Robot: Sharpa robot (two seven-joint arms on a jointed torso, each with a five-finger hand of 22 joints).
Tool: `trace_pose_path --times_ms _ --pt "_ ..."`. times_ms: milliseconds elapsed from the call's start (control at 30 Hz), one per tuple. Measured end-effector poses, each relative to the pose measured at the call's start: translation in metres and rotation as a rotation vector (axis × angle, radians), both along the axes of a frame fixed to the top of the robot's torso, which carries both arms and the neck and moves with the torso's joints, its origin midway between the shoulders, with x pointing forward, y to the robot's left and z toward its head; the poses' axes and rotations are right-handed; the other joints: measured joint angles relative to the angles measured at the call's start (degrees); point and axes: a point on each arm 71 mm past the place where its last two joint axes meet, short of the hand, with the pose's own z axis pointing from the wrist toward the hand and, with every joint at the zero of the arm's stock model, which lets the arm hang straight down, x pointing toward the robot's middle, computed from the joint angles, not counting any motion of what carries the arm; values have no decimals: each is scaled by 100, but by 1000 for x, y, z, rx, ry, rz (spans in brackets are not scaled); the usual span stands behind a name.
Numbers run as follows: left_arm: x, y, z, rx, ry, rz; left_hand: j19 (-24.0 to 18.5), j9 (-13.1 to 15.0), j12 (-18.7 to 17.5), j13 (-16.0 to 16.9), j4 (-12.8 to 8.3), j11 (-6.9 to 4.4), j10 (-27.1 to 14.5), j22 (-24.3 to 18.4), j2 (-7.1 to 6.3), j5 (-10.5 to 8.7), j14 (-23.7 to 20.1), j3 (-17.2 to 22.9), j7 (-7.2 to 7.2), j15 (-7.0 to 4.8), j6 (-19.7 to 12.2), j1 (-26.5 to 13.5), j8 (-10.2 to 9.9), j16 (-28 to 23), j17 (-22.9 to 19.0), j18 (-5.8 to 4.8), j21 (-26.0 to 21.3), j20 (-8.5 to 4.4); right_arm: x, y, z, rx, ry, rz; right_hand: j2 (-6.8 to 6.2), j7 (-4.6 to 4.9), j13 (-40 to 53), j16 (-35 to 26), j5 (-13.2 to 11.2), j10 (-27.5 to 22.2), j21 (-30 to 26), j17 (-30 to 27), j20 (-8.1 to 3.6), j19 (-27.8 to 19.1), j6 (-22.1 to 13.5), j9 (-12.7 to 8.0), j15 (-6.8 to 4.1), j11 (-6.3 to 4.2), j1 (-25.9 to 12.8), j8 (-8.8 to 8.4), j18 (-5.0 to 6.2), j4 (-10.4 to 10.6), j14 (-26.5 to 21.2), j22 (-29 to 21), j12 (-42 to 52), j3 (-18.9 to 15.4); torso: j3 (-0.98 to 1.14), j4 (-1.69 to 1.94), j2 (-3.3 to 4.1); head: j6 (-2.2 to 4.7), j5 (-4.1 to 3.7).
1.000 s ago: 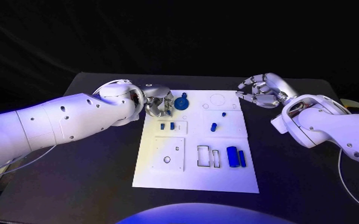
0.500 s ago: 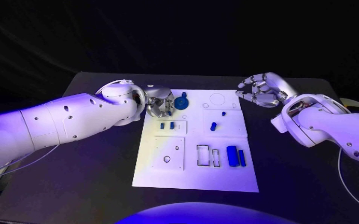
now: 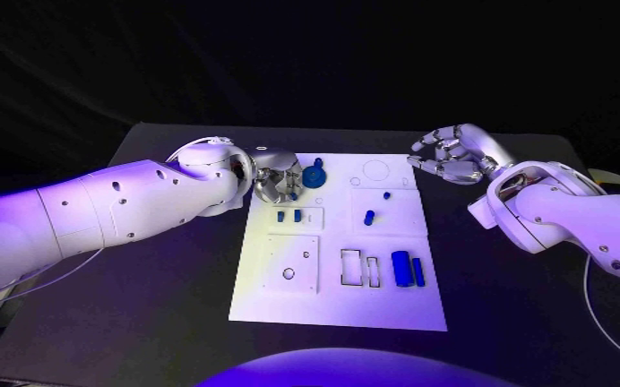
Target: Assemble the parts on the task board
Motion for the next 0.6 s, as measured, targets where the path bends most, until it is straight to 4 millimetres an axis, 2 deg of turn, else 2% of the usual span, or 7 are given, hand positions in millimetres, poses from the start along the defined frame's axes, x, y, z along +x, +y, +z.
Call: trace_pose_path --times_ms 333,433,600 --pt "1 -1 -2 4 1 0 -53 8 0 -1 0 0 0 -33 3 0 0 0 0 0 0 -59 0 0 -7 0 -40 -9 0 0 0 0 0 0 0 0 0 0 0 0 0 0 0 0 0 -1 0 0 0 0 0 0 0 0 0 0 1 -3 1 -9 -9" --pt "1 -1 -3 6 3 1 -84 -25 -85 1 1 21 20 -60 -38 1 -13 1 12 13 -136 -100 -149 -23 -36 0 -70 21 0 0 0 0 0 -1 0 0 0 0 0 0 0 -1 0 0 0 -1 0 0 0 0 0 0 0 0 0 0 1 -3 1 -14 -13" --pt "0 0 -7 14 9 3 -108 -85 -132 40 1 21 20 -92 -82 2 -28 1 28 22 -251 -144 -266 -31 -79 -1 -106 6 0 -1 0 0 0 -1 23 0 -13 0 0 -21 0 -1 0 0 0 6 0 -21 23 44 0 0 0 0 0 0 0 -3 1 -15 -15"
